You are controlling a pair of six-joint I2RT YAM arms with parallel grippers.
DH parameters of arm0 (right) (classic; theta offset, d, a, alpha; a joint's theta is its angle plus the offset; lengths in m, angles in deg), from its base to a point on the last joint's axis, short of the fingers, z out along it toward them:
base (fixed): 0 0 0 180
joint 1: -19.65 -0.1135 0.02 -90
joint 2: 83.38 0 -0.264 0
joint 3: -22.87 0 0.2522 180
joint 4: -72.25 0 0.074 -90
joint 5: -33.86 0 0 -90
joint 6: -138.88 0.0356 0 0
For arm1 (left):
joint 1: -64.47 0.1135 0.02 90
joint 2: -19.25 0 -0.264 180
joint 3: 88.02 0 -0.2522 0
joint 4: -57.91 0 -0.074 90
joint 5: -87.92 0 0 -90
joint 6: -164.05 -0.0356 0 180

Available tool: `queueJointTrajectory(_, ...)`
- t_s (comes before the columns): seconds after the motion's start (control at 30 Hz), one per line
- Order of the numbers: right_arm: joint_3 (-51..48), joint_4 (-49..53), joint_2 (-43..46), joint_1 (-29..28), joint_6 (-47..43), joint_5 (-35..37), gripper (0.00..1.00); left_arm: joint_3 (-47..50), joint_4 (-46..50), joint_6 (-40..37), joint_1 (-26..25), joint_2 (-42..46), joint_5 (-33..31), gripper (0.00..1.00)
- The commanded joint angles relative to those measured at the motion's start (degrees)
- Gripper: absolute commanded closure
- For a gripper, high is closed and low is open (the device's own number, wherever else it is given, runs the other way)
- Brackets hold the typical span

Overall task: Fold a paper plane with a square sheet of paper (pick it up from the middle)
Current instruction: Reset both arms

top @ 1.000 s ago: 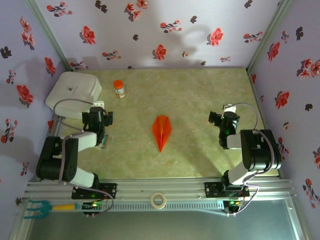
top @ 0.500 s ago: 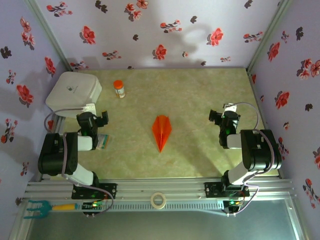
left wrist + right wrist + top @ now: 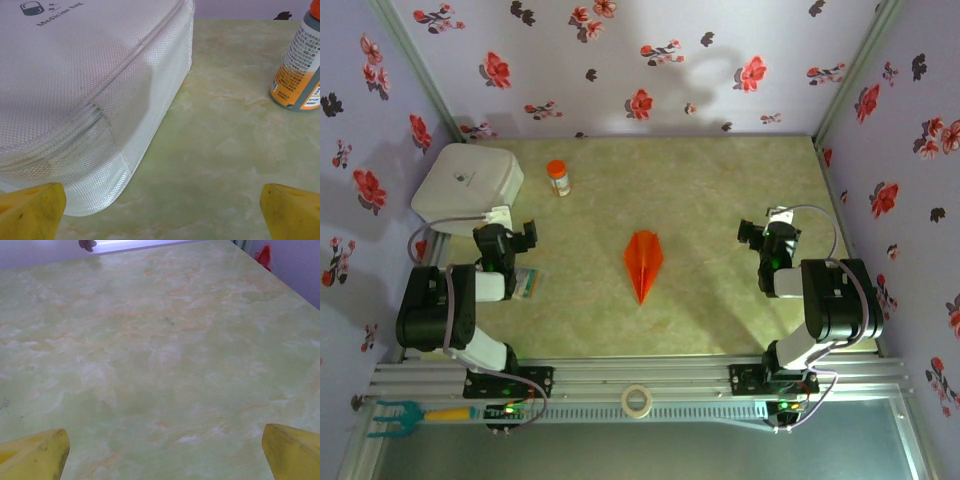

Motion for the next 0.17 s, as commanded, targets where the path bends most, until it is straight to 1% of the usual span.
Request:
queueJointTrajectory(0.0, 1.0, -1.4, 0.3, 0.3, 0.0, -1.0, 0.01, -0.3, -2.5, 0.4, 0.2, -0.2, 0.8, 0.00)
queueJointTrajectory(0.13, 0.9, -1.5, 0.3, 0.3, 0.0, -1.1, 0.01, -0.3, -2.4, 0.4, 0.1, -0.2, 0.8, 0.00)
